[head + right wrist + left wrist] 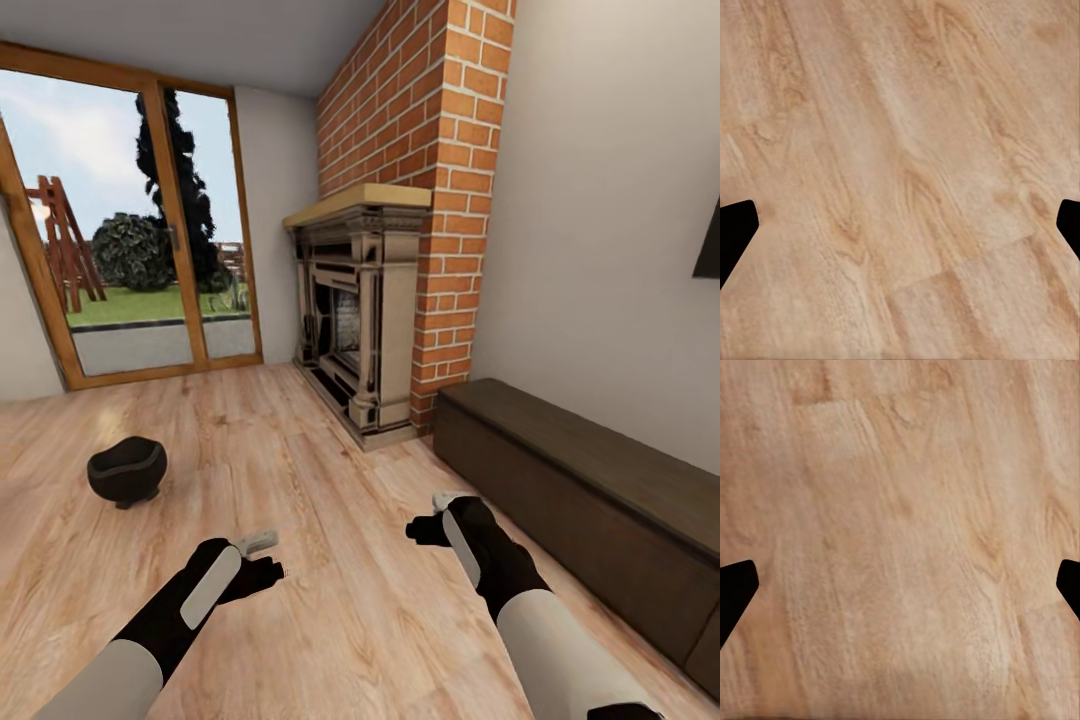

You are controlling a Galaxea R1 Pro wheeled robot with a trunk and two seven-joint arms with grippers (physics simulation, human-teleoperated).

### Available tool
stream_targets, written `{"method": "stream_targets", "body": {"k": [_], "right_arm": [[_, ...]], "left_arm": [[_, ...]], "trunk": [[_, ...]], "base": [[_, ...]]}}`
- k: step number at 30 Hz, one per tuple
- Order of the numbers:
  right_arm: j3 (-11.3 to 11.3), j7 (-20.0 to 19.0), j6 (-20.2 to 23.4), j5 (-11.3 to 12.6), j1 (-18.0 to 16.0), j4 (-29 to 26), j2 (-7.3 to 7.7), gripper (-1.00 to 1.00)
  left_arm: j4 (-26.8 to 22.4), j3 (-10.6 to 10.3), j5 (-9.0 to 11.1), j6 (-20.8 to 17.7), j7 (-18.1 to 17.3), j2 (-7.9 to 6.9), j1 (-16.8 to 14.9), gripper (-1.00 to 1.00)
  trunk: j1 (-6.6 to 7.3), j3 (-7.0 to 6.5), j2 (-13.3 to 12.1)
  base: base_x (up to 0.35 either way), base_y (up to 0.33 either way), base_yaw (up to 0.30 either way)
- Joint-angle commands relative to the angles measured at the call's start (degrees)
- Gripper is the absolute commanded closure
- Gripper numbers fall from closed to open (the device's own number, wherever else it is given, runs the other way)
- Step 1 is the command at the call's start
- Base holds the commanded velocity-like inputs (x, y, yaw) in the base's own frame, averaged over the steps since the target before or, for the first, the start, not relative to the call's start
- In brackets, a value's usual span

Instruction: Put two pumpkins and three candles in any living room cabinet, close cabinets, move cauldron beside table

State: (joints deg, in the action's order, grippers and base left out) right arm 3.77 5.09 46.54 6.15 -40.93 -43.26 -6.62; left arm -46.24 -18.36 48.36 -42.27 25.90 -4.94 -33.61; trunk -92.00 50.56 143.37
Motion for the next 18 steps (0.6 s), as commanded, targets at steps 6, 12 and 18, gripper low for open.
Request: {"method": "stream_targets", "body": {"k": [6,12,18], "right_arm": [[0.18,0.49,0.21,0.61,-0.02,-0.07,0.02,-1.00],[0.18,0.49,0.20,0.61,-0.02,1.35,0.02,-1.00],[0.18,0.49,0.13,0.56,-0.02,2.54,0.01,-1.00]], "left_arm": [[0.27,-0.20,0.63,-0.01,0.55,-0.07,-0.05,-1.00],[0.79,-0.12,0.68,-0.01,0.55,-0.07,-0.05,-1.00],[1.04,0.84,0.68,-0.01,0.52,-0.07,-0.05,-1.00]], "trunk": [[0.01,0.49,0.03],[0.01,0.93,0.03],[0.01,1.39,0.03]], "base": [[0.000,0.005,0.201],[0.000,0.078,0.180],[0.128,0.183,0.162]]}}
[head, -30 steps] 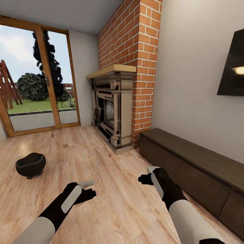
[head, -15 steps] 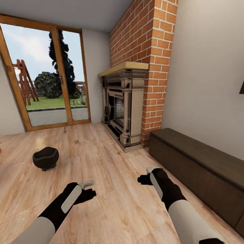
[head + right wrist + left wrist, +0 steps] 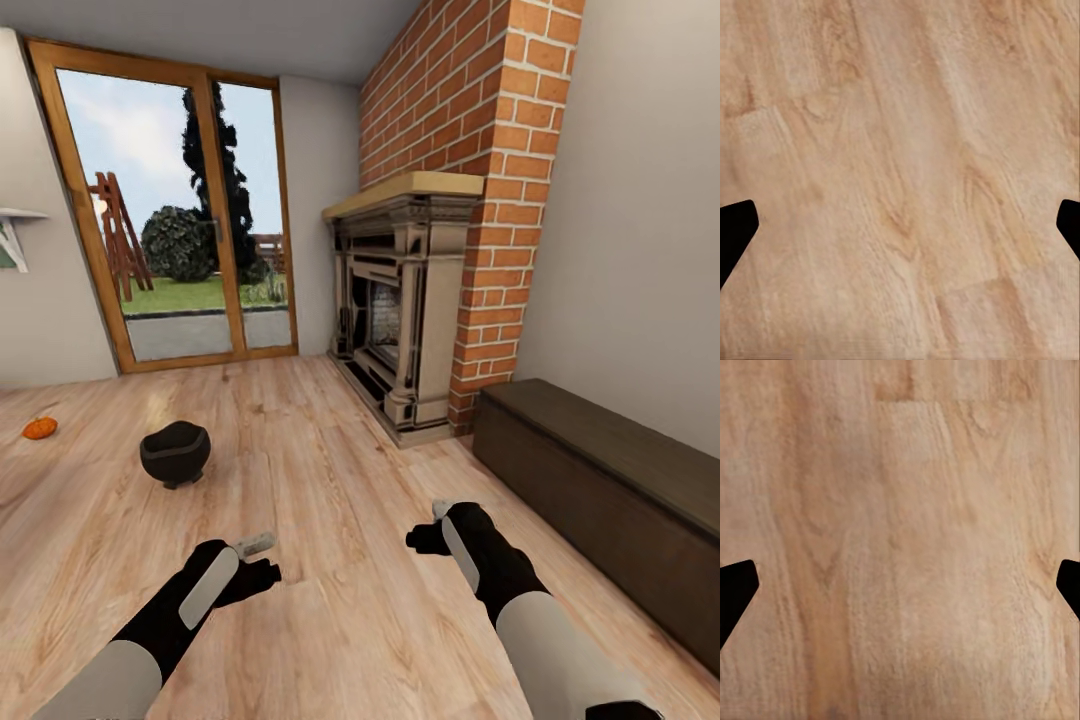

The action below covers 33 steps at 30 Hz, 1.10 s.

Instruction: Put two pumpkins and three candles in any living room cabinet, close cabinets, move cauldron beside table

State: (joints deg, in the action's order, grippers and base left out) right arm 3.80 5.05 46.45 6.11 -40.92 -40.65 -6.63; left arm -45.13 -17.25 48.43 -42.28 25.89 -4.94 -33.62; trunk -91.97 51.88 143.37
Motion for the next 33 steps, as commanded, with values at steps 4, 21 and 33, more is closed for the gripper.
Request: {"method": "stream_targets", "body": {"k": [4,21,33], "right_arm": [[0.15,0.49,0.20,0.57,-0.03,-0.05,0.03,-1.00],[0.13,0.42,-0.17,0.68,-0.03,-0.31,0.07,-1.00],[0.11,0.33,-0.23,0.66,-0.04,-0.38,0.12,-1.00]], "left_arm": [[-0.06,0.90,0.55,0.03,0.49,-0.07,-0.04,-1.00],[-0.04,1.26,0.53,0.01,0.49,-0.07,-0.04,-1.00],[1.55,1.26,0.53,0.08,0.40,0.09,-0.04,-1.00]], "trunk": [[-0.01,0.38,0.03],[-0.01,0.88,0.03],[-0.01,0.89,0.03]], "base": [[0.228,0.222,0.159],[0.256,0.227,0.097],[0.263,0.226,0.210]]}}
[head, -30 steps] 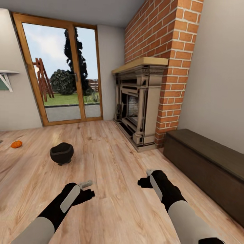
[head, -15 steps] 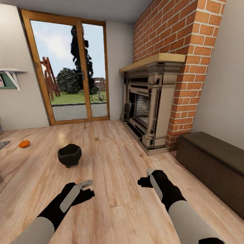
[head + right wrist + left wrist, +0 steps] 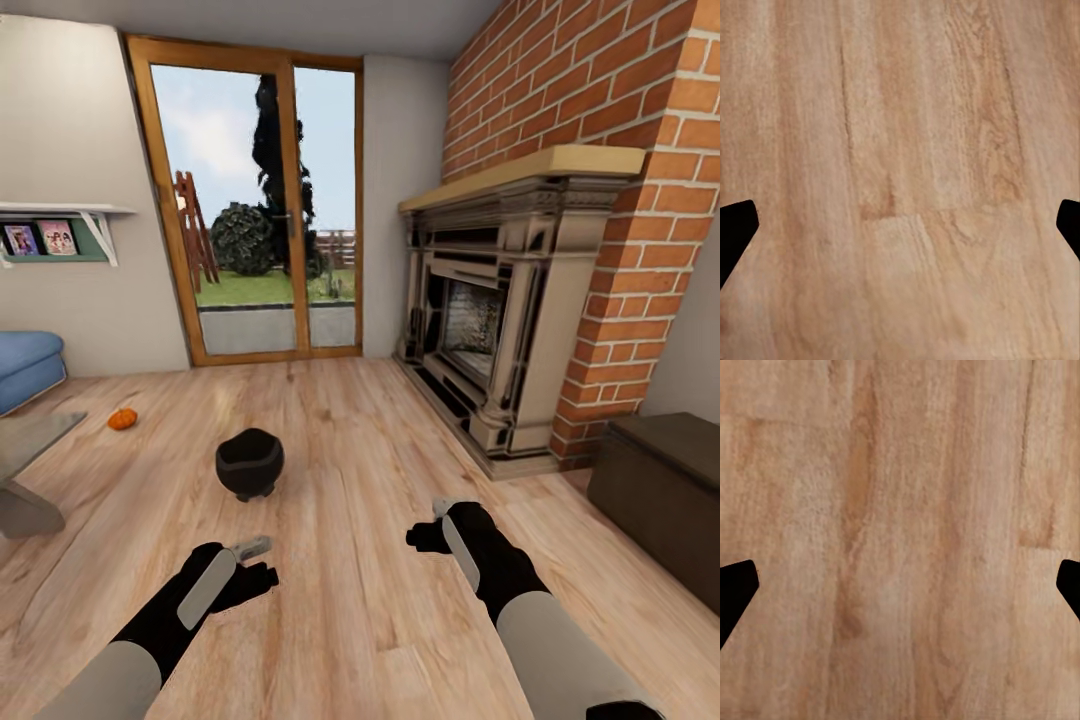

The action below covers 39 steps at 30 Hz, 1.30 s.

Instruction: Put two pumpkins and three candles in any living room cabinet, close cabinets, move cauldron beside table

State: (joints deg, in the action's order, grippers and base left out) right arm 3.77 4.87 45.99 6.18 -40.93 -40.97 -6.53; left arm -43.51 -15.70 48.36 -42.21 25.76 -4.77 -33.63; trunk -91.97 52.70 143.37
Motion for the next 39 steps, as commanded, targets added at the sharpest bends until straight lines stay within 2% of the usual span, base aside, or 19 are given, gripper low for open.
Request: {"method": "stream_targets", "body": {"k": [1,5,9,12,19,28,35,39], "right_arm": [[0.13,0.47,0.17,0.59,-0.03,-0.12,0.02,-1.00],[0.62,0.34,0.07,0.46,-0.03,-0.19,0.02,-1.00],[4.23,0.34,0.06,0.52,-0.03,-0.04,-0.01,-1.00],[5.62,0.36,0.29,0.74,-0.03,0.17,-0.05,-1.00],[5.52,0.30,0.15,1.04,-0.04,0.18,0.01,-1.00],[5.89,0.40,0.49,0.44,-0.03,0.15,-0.03,-1.00],[5.88,0.40,0.58,0.42,-0.03,0.13,-0.03,-1.00],[5.83,0.40,0.47,0.67,-0.03,0.10,0.01,-1.00]], "left_arm": [[-0.05,-0.30,0.60,0.01,0.52,-0.09,-0.04,-1.00],[-0.01,-0.30,0.59,0.02,0.56,-0.08,-0.04,-1.00],[0.00,-0.30,0.60,0.02,0.57,-0.07,-0.04,-1.00],[0.00,-0.30,0.60,0.02,0.60,-0.07,-0.04,-1.00],[0.00,-0.30,0.60,0.02,0.60,-0.07,-0.04,-1.00],[0.00,-0.30,0.60,0.02,0.60,-0.07,-0.04,-1.00],[0.00,-0.30,0.54,0.10,0.61,0.00,-0.04,-1.00],[0.00,-0.30,0.52,0.11,0.60,0.02,-0.04,-1.00]], "trunk": [[-0.02,0.07,0.03],[-0.02,0.07,0.03],[-0.02,0.07,0.03],[-0.02,0.07,0.03],[-0.02,0.03,0.03],[-0.02,-0.09,0.03],[-0.02,-0.09,0.03],[-0.02,-0.09,0.03]], "base": [[0.269,0.213,0.031],[0.272,0.208,0.011],[0.275,0.203,0.002],[0.276,0.201,0.000],[0.289,0.182,0.021],[0.308,0.126,0.247],[0.318,-0.021,0.283],[0.309,-0.086,0.090]]}}
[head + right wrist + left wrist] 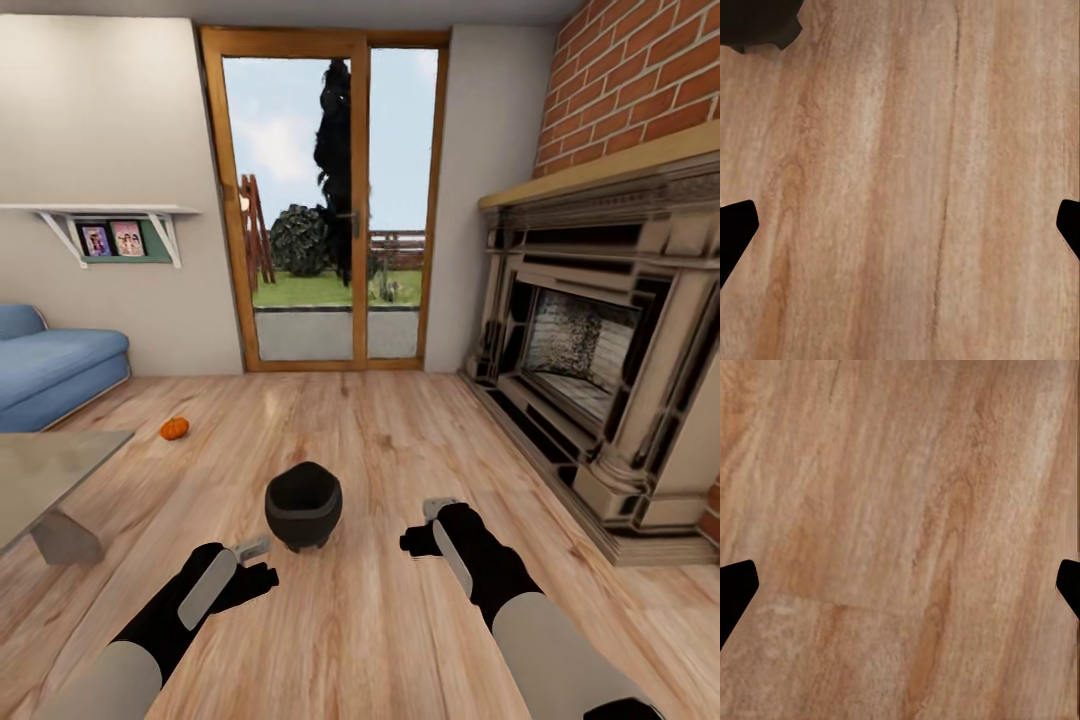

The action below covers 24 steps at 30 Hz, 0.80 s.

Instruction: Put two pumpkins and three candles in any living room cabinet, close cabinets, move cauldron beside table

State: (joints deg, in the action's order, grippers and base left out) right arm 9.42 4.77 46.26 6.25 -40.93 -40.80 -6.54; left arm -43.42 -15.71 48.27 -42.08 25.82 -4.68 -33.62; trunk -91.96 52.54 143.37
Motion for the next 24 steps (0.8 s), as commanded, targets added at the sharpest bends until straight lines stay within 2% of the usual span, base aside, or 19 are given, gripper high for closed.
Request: {"method": "stream_targets", "body": {"k": [1,16,20,24], "right_arm": [[0.17,0.50,0.12,0.60,-0.03,-0.07,0.03,-1.00],[0.16,0.02,0.22,0.64,-0.03,-0.13,0.08,-1.00],[0.16,-4.13,1.19,0.72,-0.03,-0.47,0.12,-1.00],[0.16,-10.06,4.97,0.70,-0.03,-1.40,0.08,-1.00]], "left_arm": [[-0.09,-0.28,0.60,-0.02,0.55,-0.07,-0.04,-1.00],[-0.09,-0.23,0.13,0.19,0.76,-0.40,-0.04,-1.00],[-0.09,-0.21,0.04,0.25,1.80,-1.63,-0.04,-1.00],[-0.12,-0.06,0.30,0.55,4.51,-2.93,-0.04,-1.00]], "trunk": [[-0.02,0.07,0.03],[-0.02,0.07,0.03],[-0.02,0.07,0.03],[-0.02,0.07,0.03]], "base": [[0.310,-0.040,0.032],[0.313,-0.046,0.004],[0.313,-0.070,0.000],[0.297,-0.022,0.000]]}}
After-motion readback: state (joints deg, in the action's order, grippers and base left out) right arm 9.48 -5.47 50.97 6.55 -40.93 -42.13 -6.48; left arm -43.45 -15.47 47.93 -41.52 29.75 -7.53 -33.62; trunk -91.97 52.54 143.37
